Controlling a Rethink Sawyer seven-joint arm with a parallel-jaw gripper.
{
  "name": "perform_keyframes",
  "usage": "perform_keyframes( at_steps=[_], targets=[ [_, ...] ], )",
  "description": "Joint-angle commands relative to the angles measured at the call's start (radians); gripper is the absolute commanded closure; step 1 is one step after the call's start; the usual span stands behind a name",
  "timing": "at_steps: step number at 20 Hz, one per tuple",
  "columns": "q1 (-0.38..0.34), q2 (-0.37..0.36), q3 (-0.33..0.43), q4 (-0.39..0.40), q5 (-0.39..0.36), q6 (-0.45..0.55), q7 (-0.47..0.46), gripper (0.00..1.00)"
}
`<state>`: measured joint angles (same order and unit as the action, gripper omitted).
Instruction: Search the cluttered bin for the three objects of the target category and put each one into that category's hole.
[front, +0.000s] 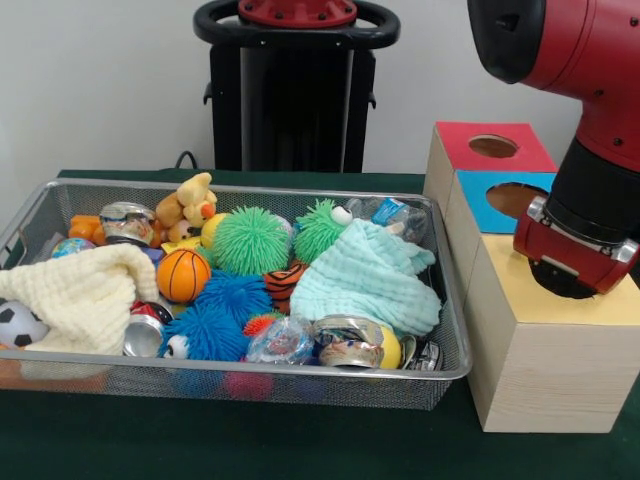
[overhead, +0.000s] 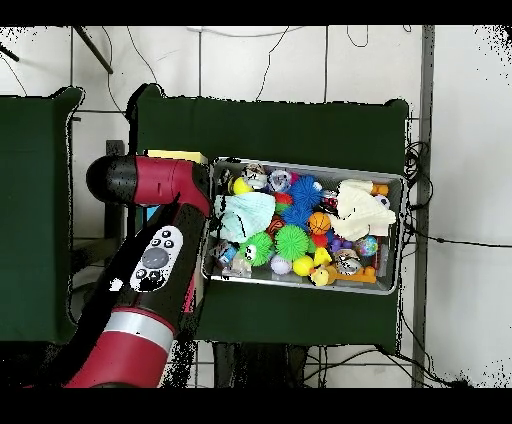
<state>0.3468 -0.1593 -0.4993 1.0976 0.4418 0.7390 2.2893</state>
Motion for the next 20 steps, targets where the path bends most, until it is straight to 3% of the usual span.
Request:
perform_keyframes(
  at_steps=[1,5,14,20],
  targets=[
    [-0.037,0.093,0.104,0.122,-0.068,-0.061,0.088,1.00],
    [-0.044,0.067,0.108,0.132,-0.058,-0.051,0.087,1.00],
    [-0.048,-0.035,0.060,0.057,-0.042,0.221,0.110,1.00],
    [-0.057,-0.046,0.044,0.001,-0.041,0.305,0.124,1.00]
  ],
)
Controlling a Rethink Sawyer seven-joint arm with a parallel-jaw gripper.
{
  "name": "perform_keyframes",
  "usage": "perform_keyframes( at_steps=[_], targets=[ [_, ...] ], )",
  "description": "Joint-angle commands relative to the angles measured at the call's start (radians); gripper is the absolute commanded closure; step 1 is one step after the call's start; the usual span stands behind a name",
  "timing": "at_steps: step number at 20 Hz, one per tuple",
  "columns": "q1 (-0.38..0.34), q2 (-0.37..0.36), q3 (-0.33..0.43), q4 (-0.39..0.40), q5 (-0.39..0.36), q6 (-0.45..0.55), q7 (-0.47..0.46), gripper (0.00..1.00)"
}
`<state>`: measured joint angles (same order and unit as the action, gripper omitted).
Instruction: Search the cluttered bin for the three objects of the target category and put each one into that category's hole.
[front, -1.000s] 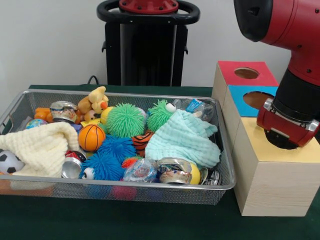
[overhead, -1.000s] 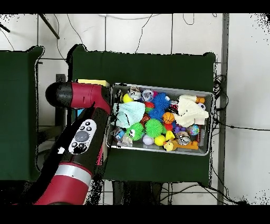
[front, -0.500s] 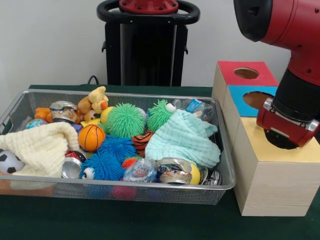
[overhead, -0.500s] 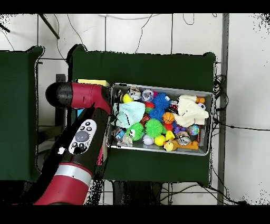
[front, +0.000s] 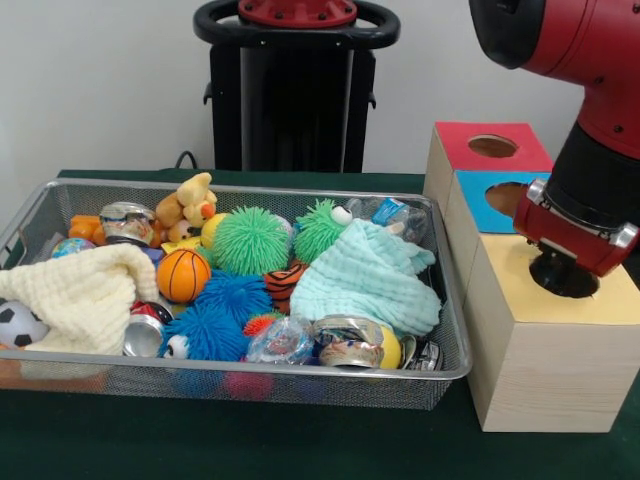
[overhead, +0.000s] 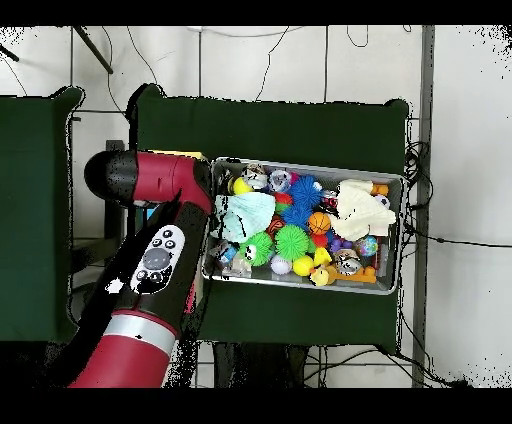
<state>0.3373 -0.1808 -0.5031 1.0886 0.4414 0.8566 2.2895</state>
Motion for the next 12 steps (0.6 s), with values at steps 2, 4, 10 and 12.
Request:
perform_keyframes(
  at_steps=[2,4,10,12],
  targets=[
    [-0.053,-0.034,0.045,0.002,-0.040,0.204,0.124,1.00],
    [-0.051,-0.045,0.043,0.004,-0.041,0.217,0.126,1.00],
    [-0.042,-0.058,0.046,0.036,-0.046,0.195,0.124,1.00],
    [-0.047,-0.055,0.047,0.035,-0.047,0.189,0.121,1.00]
  ],
)
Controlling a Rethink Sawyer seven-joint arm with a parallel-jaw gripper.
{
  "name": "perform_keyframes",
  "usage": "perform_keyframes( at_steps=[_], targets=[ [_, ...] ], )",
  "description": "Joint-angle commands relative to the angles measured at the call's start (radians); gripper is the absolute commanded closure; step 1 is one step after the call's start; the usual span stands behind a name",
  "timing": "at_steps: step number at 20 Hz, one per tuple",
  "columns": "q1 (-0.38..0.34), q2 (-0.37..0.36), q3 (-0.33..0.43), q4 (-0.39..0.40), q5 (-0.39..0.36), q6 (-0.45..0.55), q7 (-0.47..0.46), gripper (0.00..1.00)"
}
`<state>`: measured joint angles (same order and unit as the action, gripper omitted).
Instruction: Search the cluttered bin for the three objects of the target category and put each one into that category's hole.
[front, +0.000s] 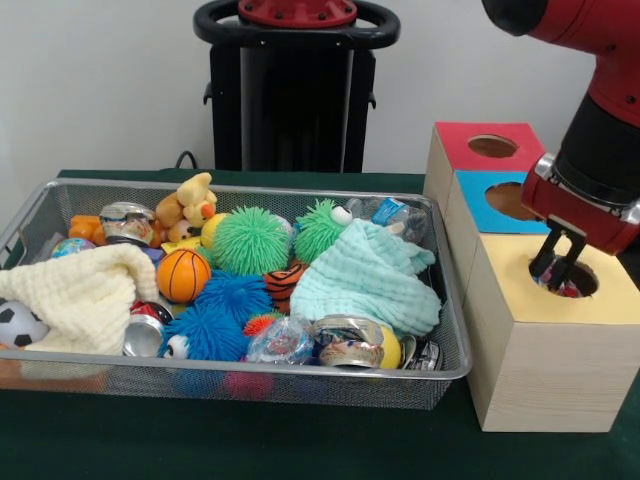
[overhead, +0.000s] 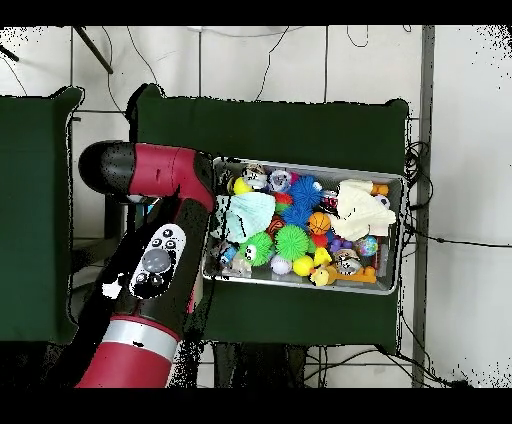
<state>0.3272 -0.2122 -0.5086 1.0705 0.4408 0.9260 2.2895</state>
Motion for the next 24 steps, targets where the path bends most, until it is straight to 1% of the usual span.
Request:
perform_keyframes(
  at_steps=[1,4,5,19,24],
  targets=[
    [-0.038,-0.023,0.052,0.054,-0.047,0.116,0.121,1.00],
    [-0.039,-0.022,0.055,0.055,-0.053,0.117,0.105,1.00],
    [-0.038,-0.024,0.056,0.064,-0.048,0.110,0.112,0.00],
    [-0.030,-0.034,0.055,0.075,-0.046,0.101,0.120,0.00],
    [-0.030,-0.046,0.054,0.074,-0.045,0.117,0.117,0.00]
  ],
)
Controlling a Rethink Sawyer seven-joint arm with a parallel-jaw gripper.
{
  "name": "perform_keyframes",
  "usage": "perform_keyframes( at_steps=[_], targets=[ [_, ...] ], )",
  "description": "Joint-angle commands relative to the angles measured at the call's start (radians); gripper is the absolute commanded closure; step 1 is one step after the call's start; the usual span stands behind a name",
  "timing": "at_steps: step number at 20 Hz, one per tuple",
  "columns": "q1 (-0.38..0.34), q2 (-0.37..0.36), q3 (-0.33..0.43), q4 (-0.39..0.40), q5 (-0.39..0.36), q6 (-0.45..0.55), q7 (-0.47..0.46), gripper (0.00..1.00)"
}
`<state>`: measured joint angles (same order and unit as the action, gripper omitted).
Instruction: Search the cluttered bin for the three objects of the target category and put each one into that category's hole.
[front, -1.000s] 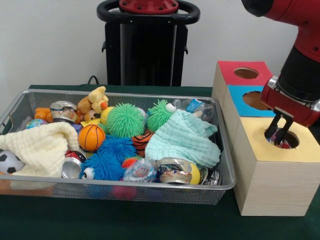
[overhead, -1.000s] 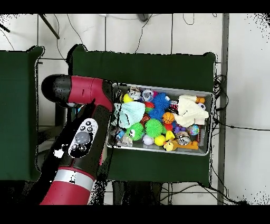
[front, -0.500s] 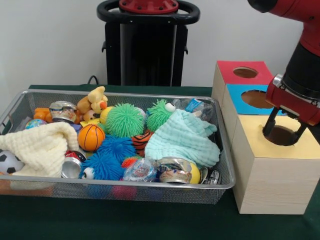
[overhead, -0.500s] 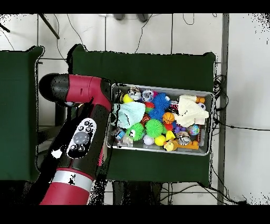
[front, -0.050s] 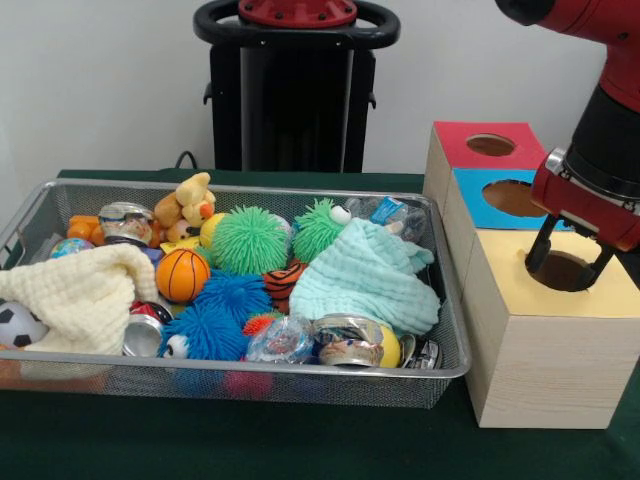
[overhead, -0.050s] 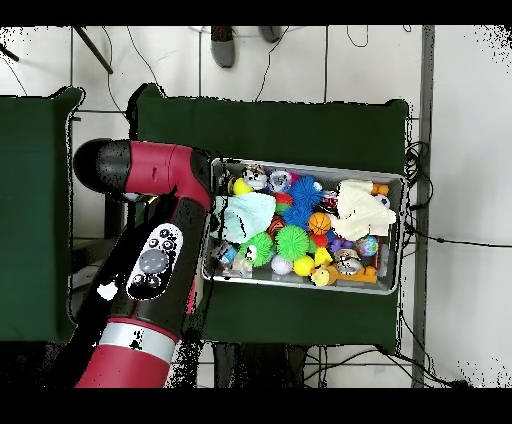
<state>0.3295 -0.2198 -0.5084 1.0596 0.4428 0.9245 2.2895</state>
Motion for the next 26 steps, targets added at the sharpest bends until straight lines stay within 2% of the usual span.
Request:
perform_keyframes(
  at_steps=[1,2,13,17,20,21,23,26],
  targets=[
    [-0.033,-0.039,0.055,0.085,-0.048,0.117,0.112,0.00],
    [-0.033,-0.042,0.056,0.092,-0.046,0.110,0.115,1.00],
    [-0.039,-0.065,0.058,0.103,-0.054,0.109,0.091,1.00],
    [-0.061,-0.114,0.039,0.070,-0.061,0.205,0.074,1.00],
    [-0.093,-0.128,0.021,0.019,-0.075,0.228,0.048,1.00],
    [-0.110,-0.129,0.022,0.006,-0.086,0.222,0.019,1.00],
    [-0.147,-0.148,0.034,0.028,-0.096,0.173,-0.035,1.00],
    [-0.220,-0.211,0.090,0.117,-0.128,0.084,-0.179,1.00]
  ],
)
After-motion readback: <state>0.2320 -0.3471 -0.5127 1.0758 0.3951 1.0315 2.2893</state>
